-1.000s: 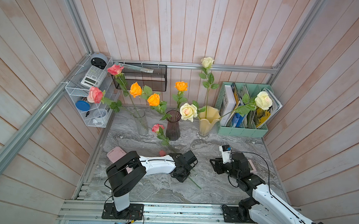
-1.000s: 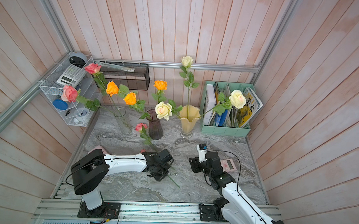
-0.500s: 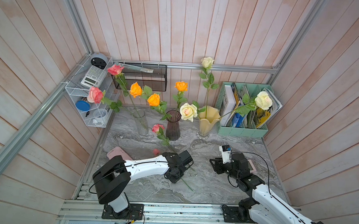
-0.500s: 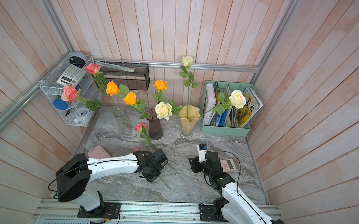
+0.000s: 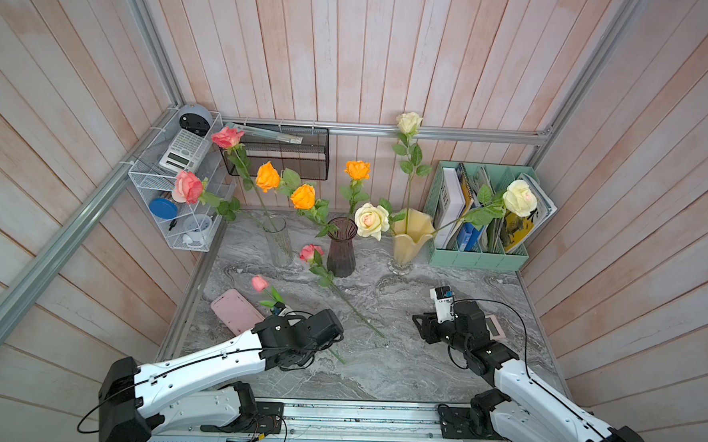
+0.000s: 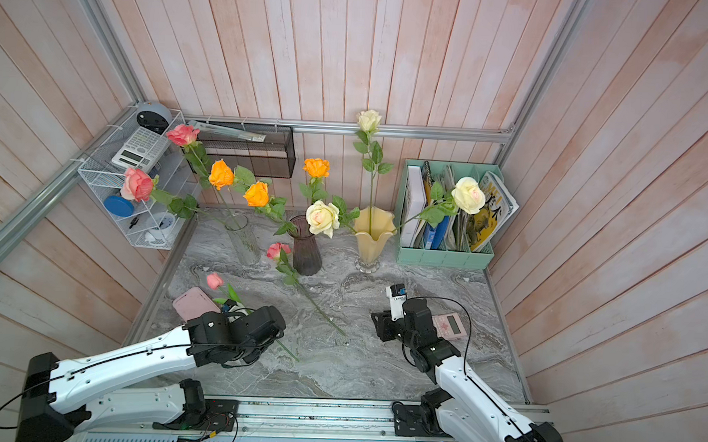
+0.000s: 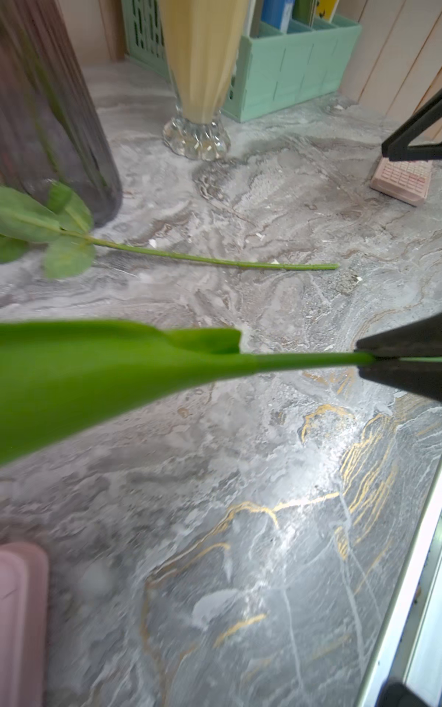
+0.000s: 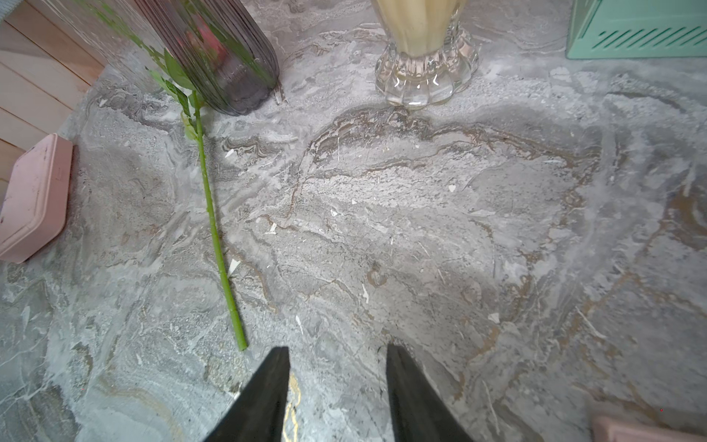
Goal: Arrange the flowers in different vases according to their colors
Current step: Pick up the flower at the center of the board, then insert the flower into the vase.
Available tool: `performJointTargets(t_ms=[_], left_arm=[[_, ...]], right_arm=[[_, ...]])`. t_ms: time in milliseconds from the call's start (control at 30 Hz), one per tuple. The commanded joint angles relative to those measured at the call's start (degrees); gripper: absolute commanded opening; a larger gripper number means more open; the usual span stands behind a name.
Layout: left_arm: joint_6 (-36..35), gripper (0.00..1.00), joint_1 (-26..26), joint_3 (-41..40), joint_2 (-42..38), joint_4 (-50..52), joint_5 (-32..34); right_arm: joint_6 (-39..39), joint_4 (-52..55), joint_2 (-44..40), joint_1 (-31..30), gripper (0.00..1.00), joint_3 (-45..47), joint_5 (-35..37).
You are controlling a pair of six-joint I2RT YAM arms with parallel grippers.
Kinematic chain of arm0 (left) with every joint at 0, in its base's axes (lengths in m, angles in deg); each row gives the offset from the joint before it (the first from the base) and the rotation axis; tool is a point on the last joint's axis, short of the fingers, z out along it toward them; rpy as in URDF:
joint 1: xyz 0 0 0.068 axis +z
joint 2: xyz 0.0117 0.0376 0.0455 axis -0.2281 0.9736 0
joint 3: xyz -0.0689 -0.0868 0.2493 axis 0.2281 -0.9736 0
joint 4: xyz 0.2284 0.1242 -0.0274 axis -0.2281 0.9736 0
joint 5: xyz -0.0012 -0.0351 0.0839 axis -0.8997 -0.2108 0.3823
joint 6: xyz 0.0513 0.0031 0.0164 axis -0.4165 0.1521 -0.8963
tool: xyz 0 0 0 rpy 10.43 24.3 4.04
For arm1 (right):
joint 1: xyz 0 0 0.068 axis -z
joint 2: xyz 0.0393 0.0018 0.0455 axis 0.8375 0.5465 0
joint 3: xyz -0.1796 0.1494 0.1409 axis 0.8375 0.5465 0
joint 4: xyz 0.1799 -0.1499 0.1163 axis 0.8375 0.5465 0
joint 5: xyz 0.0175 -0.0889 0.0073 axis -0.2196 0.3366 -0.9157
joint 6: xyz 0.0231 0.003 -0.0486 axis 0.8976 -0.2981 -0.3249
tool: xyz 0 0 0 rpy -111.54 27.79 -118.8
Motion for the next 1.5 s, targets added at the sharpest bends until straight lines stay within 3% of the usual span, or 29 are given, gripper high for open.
performJointTargets(t_ms=[0,200,500,600,667,767,867,1033,1200,1267,1467], left_arm=[[-0.7,0.00,-1.2,2.8,-2.7,9.6,11.6],[-7.3,0.00,-2.5,9.9,-2.7,17.0,24.5],[-19.3,0.00,-2.6,17.2,-2.4,19.2,44.2],[-26.4,0.00,-2.5,19.4,-3.4,15.9,53.8],[-40.1,0.00,-0.9,19.5,-4.8,5.7,57.5],[-59.6,0.00,8.9,16.8,-8.5,-15.7,52.1],[-68.8,0.00,18.5,13.9,-11.0,-30.3,44.7],[-68.7,0.00,35.9,19.3,-5.9,-32.2,26.1],[-65.4,0.00,47.4,20.9,0.1,-38.5,8.9],[-64.7,0.00,50.1,21.1,2.9,-41.1,4.1],[-66.0,0.00,51.5,21.0,7.4,-45.8,0.2]], right_arm=[[-0.9,-0.8,0.7,0.3,0.47,-1.5,0.0],[-1.1,-0.6,1.4,0.3,0.47,-2.1,-0.2],[-1.1,-0.8,2.5,0.4,0.47,-2.3,-0.5],[-1.2,-1.0,3.4,0.3,0.48,-2.6,-0.7],[-1.3,-0.9,4.1,0.3,0.48,-3.0,-1.0],[-1.5,-0.9,5.1,0.4,0.47,-3.5,-1.3],[-1.6,-0.8,5.8,0.4,0.47,-3.9,-1.5],[-1.7,-0.9,6.7,0.3,0.48,-4.3,-1.8],[-1.8,-1.1,8.1,0.4,0.48,-4.7,-2.1],[-1.8,-1.2,8.4,0.4,0.47,-4.7,-2.2],[-2.0,-1.3,9.1,0.4,0.48,-5.0,-2.5]])
